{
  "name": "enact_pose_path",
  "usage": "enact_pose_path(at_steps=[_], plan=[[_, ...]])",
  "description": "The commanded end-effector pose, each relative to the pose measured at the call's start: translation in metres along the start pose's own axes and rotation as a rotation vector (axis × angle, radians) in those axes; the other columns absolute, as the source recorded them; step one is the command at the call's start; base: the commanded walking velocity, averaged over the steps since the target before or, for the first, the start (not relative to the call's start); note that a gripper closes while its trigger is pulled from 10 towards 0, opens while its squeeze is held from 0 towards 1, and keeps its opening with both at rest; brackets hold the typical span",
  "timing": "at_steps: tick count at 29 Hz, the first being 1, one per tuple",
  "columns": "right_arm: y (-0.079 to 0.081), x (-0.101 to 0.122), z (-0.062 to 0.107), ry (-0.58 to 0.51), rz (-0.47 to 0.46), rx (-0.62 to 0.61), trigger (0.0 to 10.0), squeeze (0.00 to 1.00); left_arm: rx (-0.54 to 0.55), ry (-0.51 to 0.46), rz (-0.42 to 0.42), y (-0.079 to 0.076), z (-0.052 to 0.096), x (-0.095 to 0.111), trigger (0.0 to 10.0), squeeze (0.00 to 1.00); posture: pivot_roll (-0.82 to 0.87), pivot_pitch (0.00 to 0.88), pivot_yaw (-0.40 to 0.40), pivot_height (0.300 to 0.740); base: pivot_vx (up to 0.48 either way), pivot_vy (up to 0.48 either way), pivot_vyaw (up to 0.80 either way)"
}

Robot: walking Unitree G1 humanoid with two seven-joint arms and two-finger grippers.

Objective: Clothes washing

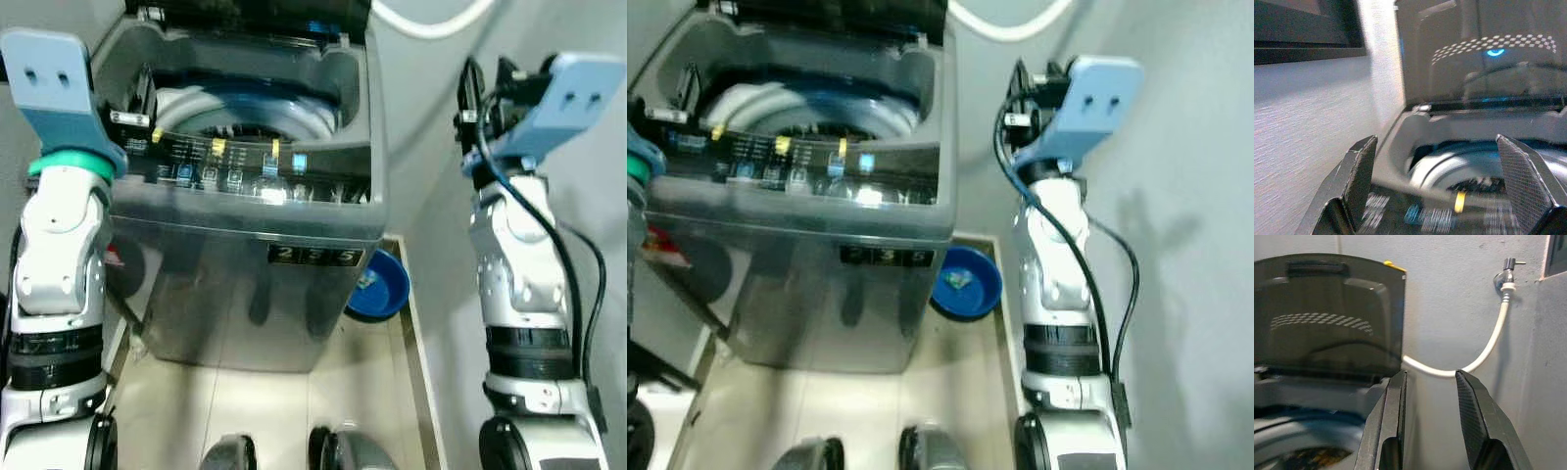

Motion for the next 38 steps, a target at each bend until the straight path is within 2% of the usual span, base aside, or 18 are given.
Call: enact_pose_path(at_steps=[1,11,18,19,25,32,38], plan=[[-0.003,-0.003,0.002,0.014,0.016,-0.002,10.0,0.0,-0.001,-0.001,-0.002,-0.001,0.001,-0.001,10.0,0.0,0.05,0.094,-0.033,0.74,0.0,0.0,0.0],[0.005,-0.008,0.003,0.041,0.032,0.051,10.0,0.0,-0.017,0.002,0.012,-0.007,0.001,-0.001,10.0,0.0,0.05,0.086,-0.035,0.74,0.0,0.0,0.64],[0.008,-0.013,0.006,0.066,0.029,0.084,10.0,0.0,-0.052,0.002,0.02,-0.02,0.003,-0.001,10.0,0.0,0.04,0.077,-0.035,0.74,0.0,0.0,0.8],[0.007,-0.018,0.009,0.08,0.029,0.086,10.0,0.0,-0.076,0.012,0.014,-0.028,0.006,-0.003,10.0,0.0,0.04,0.077,-0.035,0.74,0.0,0.0,0.8],[0.003,-0.023,0.012,0.098,0.02,0.074,10.0,0.0,-0.124,0.011,0.024,-0.042,0.013,-0.001,10.0,0.0,0.05,0.064,-0.031,0.74,0.0,0.0,0.8],[0.003,-0.023,0.012,0.098,0.02,0.074,10.0,0.0,-0.124,0.011,0.024,-0.042,0.013,-0.001,10.0,0.0,0.05,0.064,-0.031,0.74,0.0,0.0,0.79],[0.004,-0.025,0.011,0.097,0.005,0.07,10.0,0.0,-0.171,-0.021,0.054,-0.055,0.017,0.013,10.0,0.0,0.06,0.054,-0.027,0.74,0.0,0.0,0.79]])
Point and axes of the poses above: a point about 5 cm out from each wrist's last joint towards the gripper, its own z axis pointing back from the gripper into the wrist, its own x axis along the axis of the wrist's last joint, y = z × x, the point moved 6 cm from there along -z, pointing out of the wrist towards the gripper, and after that the axes turned 9 degrees about -z, right-handed, at the moved point
